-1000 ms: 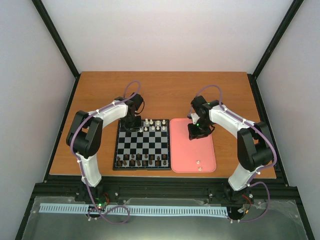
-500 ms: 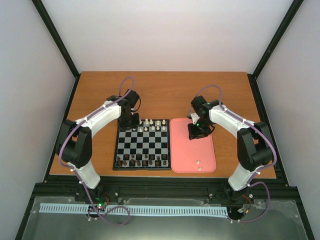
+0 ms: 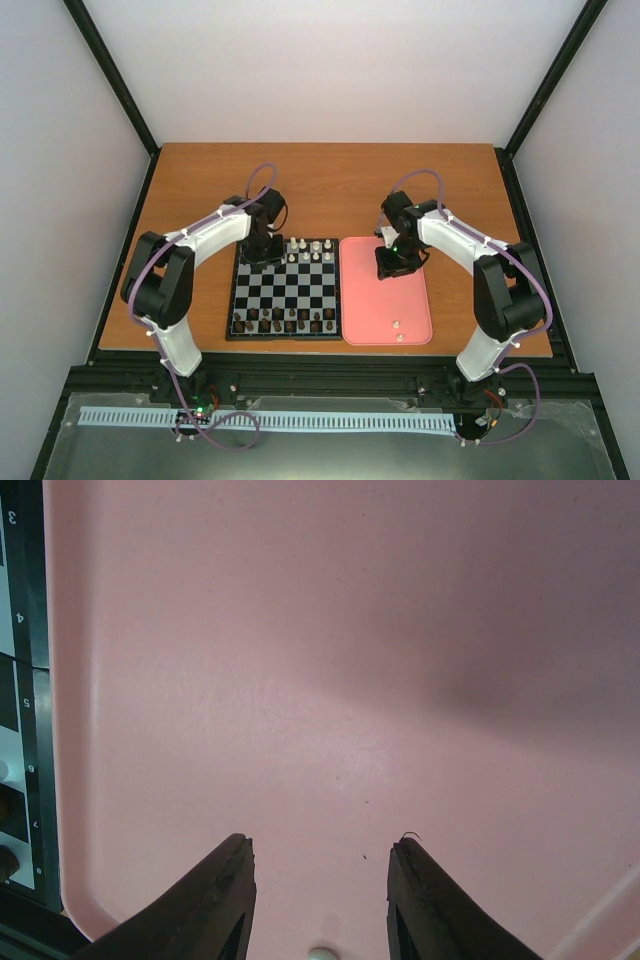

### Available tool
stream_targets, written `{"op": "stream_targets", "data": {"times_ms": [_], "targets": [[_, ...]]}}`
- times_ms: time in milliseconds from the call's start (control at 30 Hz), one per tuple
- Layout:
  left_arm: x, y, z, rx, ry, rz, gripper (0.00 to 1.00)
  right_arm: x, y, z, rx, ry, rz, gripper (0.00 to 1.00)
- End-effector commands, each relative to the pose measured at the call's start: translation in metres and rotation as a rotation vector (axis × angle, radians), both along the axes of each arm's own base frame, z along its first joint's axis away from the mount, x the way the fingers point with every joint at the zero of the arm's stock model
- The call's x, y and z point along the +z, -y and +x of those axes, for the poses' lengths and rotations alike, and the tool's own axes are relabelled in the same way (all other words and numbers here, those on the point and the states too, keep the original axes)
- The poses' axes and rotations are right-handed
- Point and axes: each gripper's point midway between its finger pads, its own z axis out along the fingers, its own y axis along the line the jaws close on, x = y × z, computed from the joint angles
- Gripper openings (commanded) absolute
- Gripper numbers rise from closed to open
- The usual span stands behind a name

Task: Set up the chess pieces on the board
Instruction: Place the chess piece on the chessboard.

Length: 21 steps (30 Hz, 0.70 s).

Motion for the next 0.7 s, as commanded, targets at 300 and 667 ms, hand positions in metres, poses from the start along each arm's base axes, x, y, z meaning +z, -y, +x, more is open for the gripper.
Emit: {"op": "stream_targets", "data": {"times_ms": [300,667], "targets": [[-0.01,0.009,0.012,0.038,0.013,-0.011,0.31,0.003,-0.001,0.007,0.004,0.02,0.012,0.38],[-0.016,0.01,0.019,0.062,0.021,-0.007,0.31,0.002,-0.001,0.007,0.003,0.016,0.012,0.38]]}}
